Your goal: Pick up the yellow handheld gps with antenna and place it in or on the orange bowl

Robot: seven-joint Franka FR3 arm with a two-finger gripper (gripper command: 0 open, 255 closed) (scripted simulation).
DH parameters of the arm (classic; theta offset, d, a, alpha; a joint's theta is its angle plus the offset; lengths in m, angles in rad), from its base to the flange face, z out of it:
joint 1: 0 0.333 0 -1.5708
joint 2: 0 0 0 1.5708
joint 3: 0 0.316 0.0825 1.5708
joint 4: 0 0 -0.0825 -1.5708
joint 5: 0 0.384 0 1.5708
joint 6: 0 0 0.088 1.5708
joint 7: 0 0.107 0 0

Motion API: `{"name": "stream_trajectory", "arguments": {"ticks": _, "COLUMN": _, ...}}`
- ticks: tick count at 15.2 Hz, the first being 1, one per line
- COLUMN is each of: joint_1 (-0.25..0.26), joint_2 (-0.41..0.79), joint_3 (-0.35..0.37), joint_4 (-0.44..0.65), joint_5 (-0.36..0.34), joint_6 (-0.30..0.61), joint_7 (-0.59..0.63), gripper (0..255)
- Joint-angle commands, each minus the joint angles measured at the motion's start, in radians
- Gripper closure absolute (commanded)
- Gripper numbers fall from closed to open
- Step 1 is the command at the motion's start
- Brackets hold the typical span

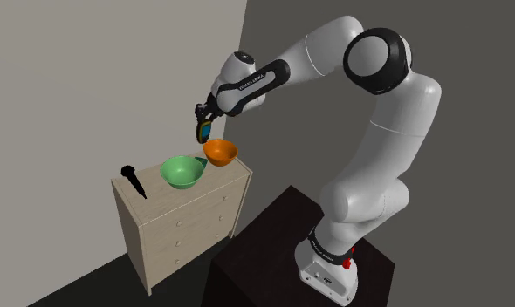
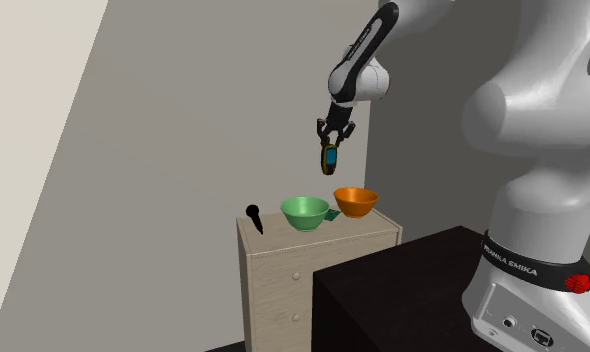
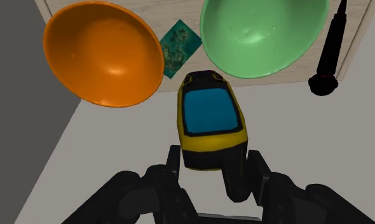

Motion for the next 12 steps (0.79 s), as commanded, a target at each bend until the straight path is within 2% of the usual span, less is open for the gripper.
{"name": "stream_trajectory", "arguments": {"ticks": 1, "joint_1": -0.05, "joint_2": 0.006, "joint_3": 0.012, "joint_4": 0.012, "joint_5": 0.041, "joint_6": -0.007, "joint_7": -0.079, "gripper": 255}}
{"name": "stream_trajectory", "arguments": {"ticks": 9, "joint_1": -0.212, "joint_2": 0.074, "joint_3": 0.03, "joint_4": 0.14, "joint_5": 0.144, "joint_6": -0.088, "joint_7": -0.329, "gripper": 255}}
{"name": "stream_trajectory", "arguments": {"ticks": 11, "joint_1": -0.24, "joint_2": 0.095, "joint_3": 0.029, "joint_4": 0.177, "joint_5": 0.155, "joint_6": -0.111, "joint_7": -0.371, "gripper": 255}}
{"name": "stream_trajectory", "arguments": {"ticks": 12, "joint_1": -0.237, "joint_2": 0.104, "joint_3": 0.026, "joint_4": 0.174, "joint_5": 0.15, "joint_6": -0.1, "joint_7": -0.369, "gripper": 255}}
